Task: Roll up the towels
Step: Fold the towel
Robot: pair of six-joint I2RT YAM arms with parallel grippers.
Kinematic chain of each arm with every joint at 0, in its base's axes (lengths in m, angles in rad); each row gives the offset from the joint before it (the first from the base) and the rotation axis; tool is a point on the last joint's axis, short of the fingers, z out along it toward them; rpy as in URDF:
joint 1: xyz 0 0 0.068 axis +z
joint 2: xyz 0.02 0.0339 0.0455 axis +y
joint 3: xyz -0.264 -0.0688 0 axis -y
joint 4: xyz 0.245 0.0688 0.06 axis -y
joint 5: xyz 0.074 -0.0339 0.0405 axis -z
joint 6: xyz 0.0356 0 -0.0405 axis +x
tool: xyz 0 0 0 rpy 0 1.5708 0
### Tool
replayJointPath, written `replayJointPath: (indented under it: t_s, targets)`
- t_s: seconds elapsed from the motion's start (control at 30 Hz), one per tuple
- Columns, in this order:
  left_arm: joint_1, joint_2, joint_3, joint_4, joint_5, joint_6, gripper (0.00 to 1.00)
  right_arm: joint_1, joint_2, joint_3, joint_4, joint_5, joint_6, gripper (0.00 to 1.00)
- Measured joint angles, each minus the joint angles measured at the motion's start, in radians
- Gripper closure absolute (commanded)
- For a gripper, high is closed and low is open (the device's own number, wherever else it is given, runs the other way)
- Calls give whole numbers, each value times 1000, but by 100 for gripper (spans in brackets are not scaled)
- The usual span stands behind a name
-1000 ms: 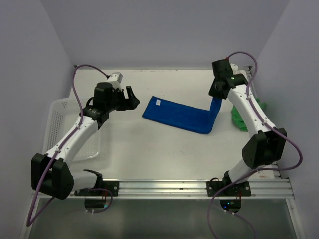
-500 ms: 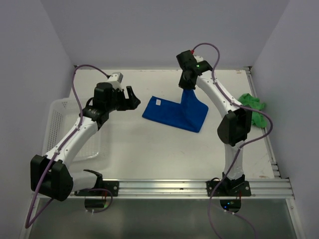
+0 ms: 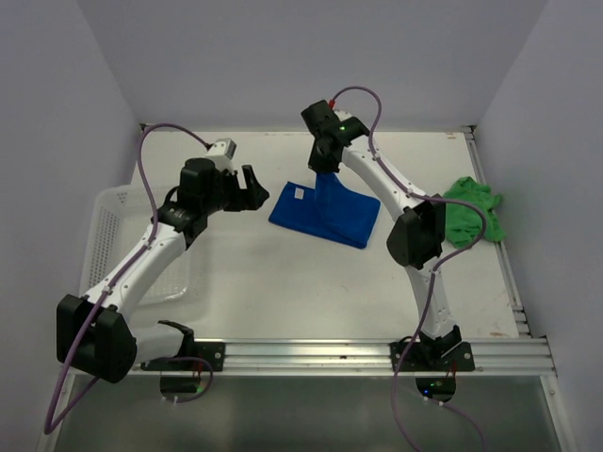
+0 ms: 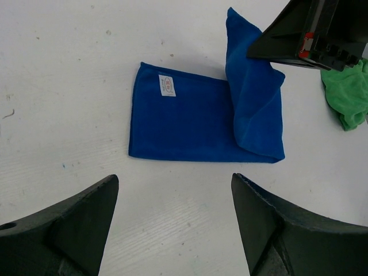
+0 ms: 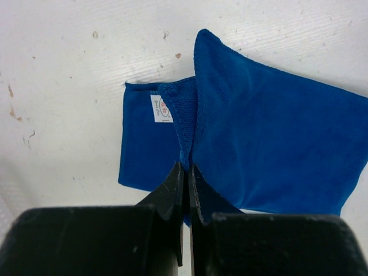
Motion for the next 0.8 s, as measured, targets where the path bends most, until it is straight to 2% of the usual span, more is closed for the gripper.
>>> replayJointPath:
  t_s: [0.8]
  targets:
    - [-14,-4,0,6,-1,0,16,28,31,19,26,-59,66,100]
